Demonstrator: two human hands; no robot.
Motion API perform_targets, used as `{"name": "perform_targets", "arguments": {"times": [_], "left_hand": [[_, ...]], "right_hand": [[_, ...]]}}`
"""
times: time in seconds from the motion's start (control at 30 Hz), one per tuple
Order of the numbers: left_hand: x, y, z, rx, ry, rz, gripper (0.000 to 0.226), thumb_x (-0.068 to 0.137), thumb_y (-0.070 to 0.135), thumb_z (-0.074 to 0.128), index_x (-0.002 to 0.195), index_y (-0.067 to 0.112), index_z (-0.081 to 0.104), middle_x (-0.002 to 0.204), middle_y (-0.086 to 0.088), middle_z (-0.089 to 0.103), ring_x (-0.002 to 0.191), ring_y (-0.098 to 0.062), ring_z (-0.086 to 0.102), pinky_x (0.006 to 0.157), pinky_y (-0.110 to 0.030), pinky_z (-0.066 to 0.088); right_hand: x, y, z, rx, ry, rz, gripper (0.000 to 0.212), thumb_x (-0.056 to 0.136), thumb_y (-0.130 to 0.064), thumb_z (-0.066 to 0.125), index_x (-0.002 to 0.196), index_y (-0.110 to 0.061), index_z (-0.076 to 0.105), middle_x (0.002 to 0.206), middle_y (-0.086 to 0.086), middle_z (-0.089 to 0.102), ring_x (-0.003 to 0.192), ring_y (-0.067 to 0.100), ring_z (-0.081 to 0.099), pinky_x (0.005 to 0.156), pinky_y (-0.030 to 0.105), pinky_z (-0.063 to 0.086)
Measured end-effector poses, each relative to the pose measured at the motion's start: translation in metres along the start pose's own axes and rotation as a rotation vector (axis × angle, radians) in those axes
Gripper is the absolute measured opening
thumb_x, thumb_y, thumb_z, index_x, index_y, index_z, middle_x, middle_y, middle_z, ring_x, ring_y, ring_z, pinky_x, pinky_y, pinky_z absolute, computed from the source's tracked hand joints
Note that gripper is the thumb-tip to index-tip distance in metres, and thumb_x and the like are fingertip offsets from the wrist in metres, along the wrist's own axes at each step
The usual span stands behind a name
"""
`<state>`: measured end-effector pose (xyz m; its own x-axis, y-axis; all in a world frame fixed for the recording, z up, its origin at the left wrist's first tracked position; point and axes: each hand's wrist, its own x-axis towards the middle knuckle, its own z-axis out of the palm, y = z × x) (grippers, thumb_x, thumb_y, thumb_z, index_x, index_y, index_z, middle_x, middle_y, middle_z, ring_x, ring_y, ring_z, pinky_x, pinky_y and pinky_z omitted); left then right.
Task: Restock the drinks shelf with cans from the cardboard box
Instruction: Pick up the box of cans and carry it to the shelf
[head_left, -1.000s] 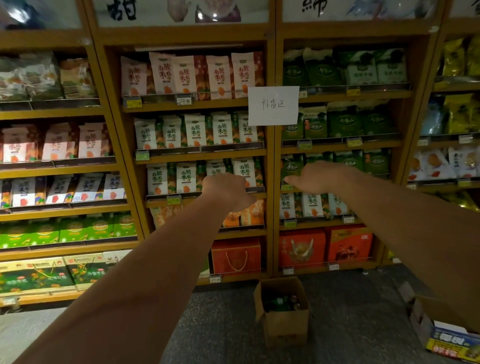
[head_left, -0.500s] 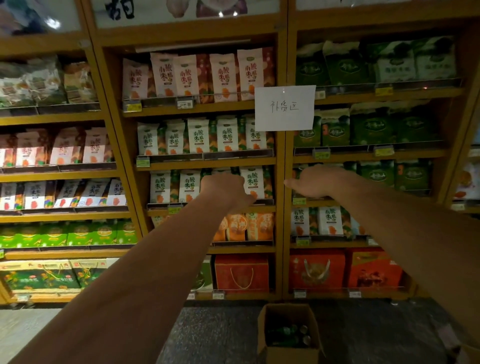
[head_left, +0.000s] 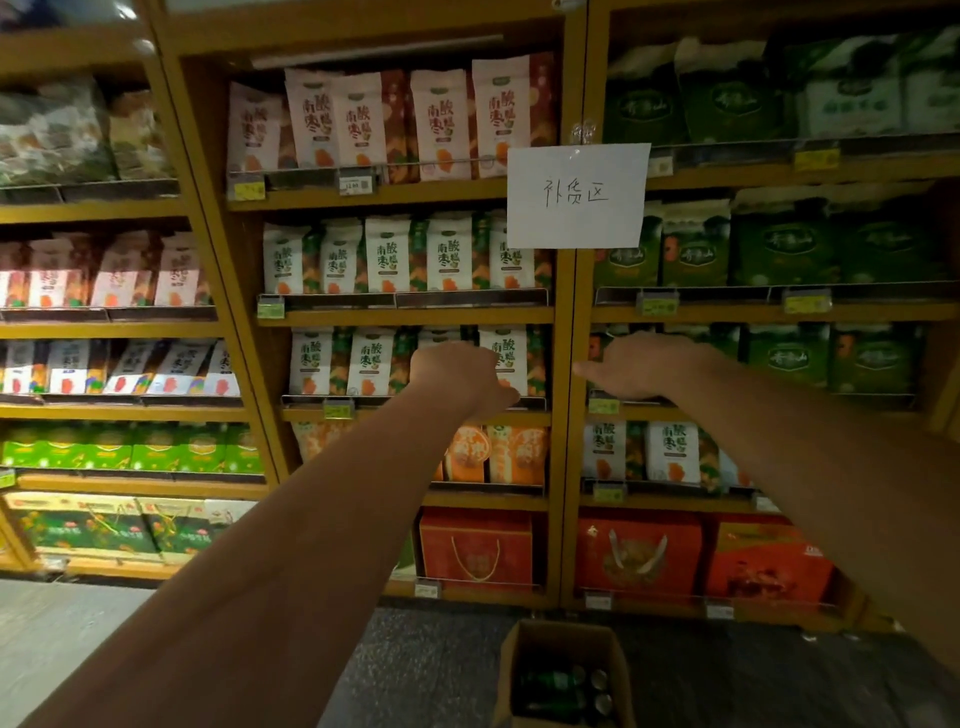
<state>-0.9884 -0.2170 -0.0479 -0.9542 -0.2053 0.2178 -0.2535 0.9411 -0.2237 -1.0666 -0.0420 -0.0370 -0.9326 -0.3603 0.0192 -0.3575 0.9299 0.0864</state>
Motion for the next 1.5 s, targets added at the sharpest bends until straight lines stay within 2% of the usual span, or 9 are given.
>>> {"name": "perform_targets", "arguments": {"times": [0.73,1.13,1.2,1.23,1.3,1.33,1.4,1.43,1.5], "left_hand": [[0.096,-0.052,0.042,0.044,0.031,0.23,0.058,0.088,0.066,0.037,0.122,0.022,0.056,0.116,-0.001,0.061,0.105,-0.023,0.057,0.066,-0.032,0.036],[0.125,-0.002,0.076,-0.066,-0.063,0.21,0.055,0.088,0.062,0.04,0.124,0.023,0.054,0.121,-0.002,0.058,0.104,-0.024,0.056,0.068,-0.03,0.036],[0.127,0.014,0.092,-0.095,-0.092,0.208,0.053,0.089,0.06,0.041,0.123,0.022,0.056,0.116,-0.002,0.059,0.094,-0.022,0.055,0.056,-0.027,0.032],[0.127,0.023,0.102,-0.106,-0.109,0.213,0.052,0.089,0.06,0.041,0.122,0.022,0.057,0.115,-0.001,0.06,0.092,-0.021,0.055,0.053,-0.026,0.029],[0.127,0.039,0.125,-0.128,-0.151,0.236,0.051,0.09,0.059,0.041,0.122,0.023,0.058,0.119,0.0,0.06,0.101,-0.021,0.058,0.057,-0.026,0.032],[0.127,0.047,0.138,-0.136,-0.179,0.242,0.049,0.091,0.058,0.04,0.121,0.023,0.057,0.12,0.0,0.06,0.105,-0.022,0.057,0.06,-0.026,0.034],[0.126,0.061,0.166,-0.14,-0.255,0.213,0.049,0.09,0.058,0.039,0.119,0.023,0.058,0.116,-0.001,0.06,0.103,-0.023,0.057,0.062,-0.027,0.034],[0.125,0.068,0.18,-0.138,-0.293,0.194,0.051,0.09,0.06,0.038,0.119,0.023,0.058,0.112,0.0,0.061,0.096,-0.022,0.057,0.06,-0.028,0.034],[0.122,0.081,0.21,-0.146,-0.368,0.173,0.053,0.088,0.063,0.038,0.119,0.024,0.057,0.104,0.002,0.06,0.084,-0.018,0.056,0.055,-0.027,0.033]], "right_hand": [[0.073,-0.038,0.014,0.054,-0.033,0.139,0.078,0.094,-0.066,0.02,0.149,-0.012,0.029,0.156,0.013,0.025,0.141,0.031,0.03,0.112,0.043,0.027],[0.106,0.007,0.048,0.06,-0.078,0.143,0.081,0.092,-0.068,0.02,0.142,-0.009,0.042,0.15,0.015,0.038,0.13,0.031,0.043,0.105,0.041,0.037],[0.112,0.017,0.068,0.072,-0.149,0.124,0.075,0.093,-0.068,0.021,0.131,-0.011,0.053,0.139,0.016,0.048,0.119,0.03,0.052,0.098,0.038,0.042],[0.114,0.021,0.079,0.077,-0.185,0.1,0.068,0.093,-0.067,0.022,0.111,-0.016,0.063,0.118,0.014,0.059,0.1,0.026,0.057,0.087,0.035,0.044],[0.116,0.026,0.104,0.097,-0.251,0.07,0.055,0.095,-0.063,0.022,0.069,-0.026,0.053,0.083,0.007,0.053,0.071,0.02,0.051,0.073,0.032,0.04],[0.12,0.028,0.118,0.088,-0.282,0.064,0.057,0.095,-0.063,0.021,0.072,-0.023,0.054,0.092,0.012,0.057,0.08,0.023,0.055,0.077,0.032,0.039],[0.13,0.033,0.153,0.044,-0.33,0.06,0.067,0.095,-0.064,0.019,0.119,-0.017,0.06,0.128,0.019,0.052,0.112,0.031,0.054,0.091,0.037,0.038],[0.134,0.035,0.172,0.041,-0.354,0.051,0.07,0.095,-0.065,0.019,0.136,-0.017,0.049,0.125,0.023,0.051,0.11,0.031,0.054,0.092,0.038,0.039],[0.138,0.036,0.211,0.068,-0.415,0.024,0.075,0.093,-0.066,0.021,0.137,-0.013,0.05,0.113,0.02,0.056,0.1,0.028,0.058,0.09,0.036,0.044]]}}
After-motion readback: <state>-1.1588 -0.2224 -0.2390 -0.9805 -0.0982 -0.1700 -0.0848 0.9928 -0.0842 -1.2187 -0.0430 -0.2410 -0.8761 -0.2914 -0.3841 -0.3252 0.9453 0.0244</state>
